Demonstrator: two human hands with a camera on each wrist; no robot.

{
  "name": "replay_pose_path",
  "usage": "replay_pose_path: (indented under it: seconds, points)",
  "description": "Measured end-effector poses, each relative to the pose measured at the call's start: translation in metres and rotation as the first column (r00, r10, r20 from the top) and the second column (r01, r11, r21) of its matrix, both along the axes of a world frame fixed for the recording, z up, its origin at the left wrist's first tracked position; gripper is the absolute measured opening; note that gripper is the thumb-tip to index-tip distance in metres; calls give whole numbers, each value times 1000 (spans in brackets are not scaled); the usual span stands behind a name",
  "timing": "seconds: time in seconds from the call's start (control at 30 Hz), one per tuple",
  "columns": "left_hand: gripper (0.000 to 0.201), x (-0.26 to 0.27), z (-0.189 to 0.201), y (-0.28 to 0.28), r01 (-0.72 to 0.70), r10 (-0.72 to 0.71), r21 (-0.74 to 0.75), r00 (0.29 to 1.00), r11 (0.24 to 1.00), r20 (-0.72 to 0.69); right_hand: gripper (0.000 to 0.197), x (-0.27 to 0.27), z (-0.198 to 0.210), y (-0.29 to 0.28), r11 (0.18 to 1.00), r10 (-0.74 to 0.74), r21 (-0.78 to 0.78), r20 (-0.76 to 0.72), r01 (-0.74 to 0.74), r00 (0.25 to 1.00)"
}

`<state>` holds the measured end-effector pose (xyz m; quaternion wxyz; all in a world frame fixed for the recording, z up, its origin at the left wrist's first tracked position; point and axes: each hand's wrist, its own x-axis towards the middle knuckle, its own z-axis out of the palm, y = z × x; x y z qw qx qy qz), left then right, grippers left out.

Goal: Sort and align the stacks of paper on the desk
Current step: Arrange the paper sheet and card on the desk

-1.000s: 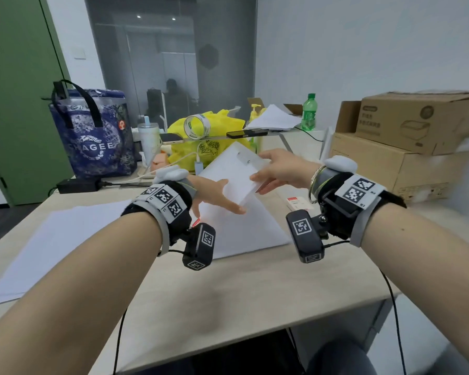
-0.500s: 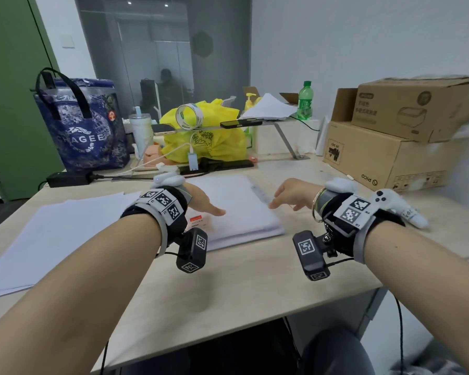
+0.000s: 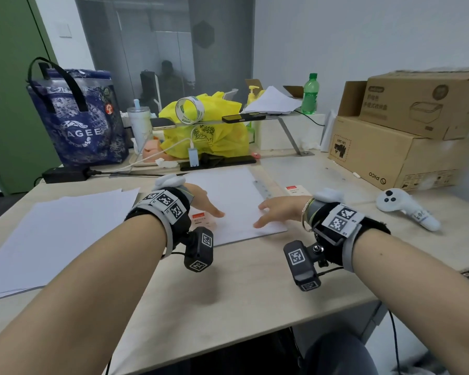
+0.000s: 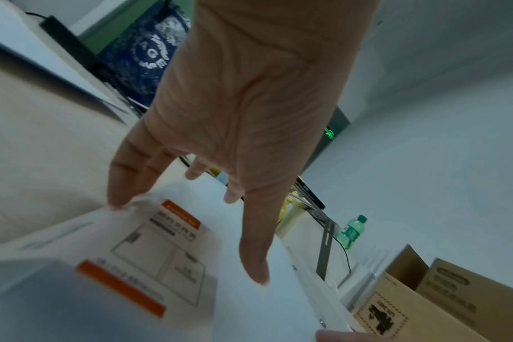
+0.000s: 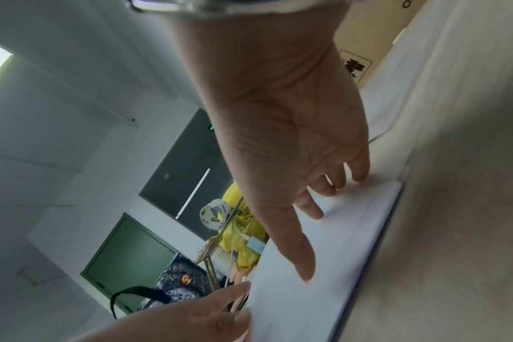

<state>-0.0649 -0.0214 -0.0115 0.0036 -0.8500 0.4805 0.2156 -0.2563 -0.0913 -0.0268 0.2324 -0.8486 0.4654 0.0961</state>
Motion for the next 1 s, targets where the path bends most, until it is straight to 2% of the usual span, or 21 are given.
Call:
replay_pose_path:
  seconds: [0.1,0.23,0.33,0.47,0.63,0.77,0.9,1.0]
  points:
    - [87,1,3,-6,67,-75,95,994,993,77,71,1,2,-11,1000,7,-15,6,-7,1000]
    - [87,0,3,-18,131,-170,204,968,970,184,63,-9,16,-35,980,-56,-189,21,59,998]
    - [87,5,-1,-29,155,-211,265,956,952,202,64,-20,19,-50,949,-159,-287,-90,127,983]
    - [80,8,-7,-38,185,-274,330,929,926,248,54,-24,13,-60,954,-216,-265,-280,141,935]
    - [79,14,-9,-41,193,-284,322,922,927,265,47,-15,5,-66,950,-239,-279,-348,143,906]
    - [81,18,-13,-45,196,-275,296,927,935,254,40,-12,5,-72,944,-263,-278,-309,178,914]
    - [90,25,-17,-45,191,-263,275,931,942,254,52,-9,5,-72,938,-260,-300,-267,176,928]
    - [93,28,-20,-44,198,-265,255,927,946,265,50,-7,6,-69,923,-248,-358,-261,145,933]
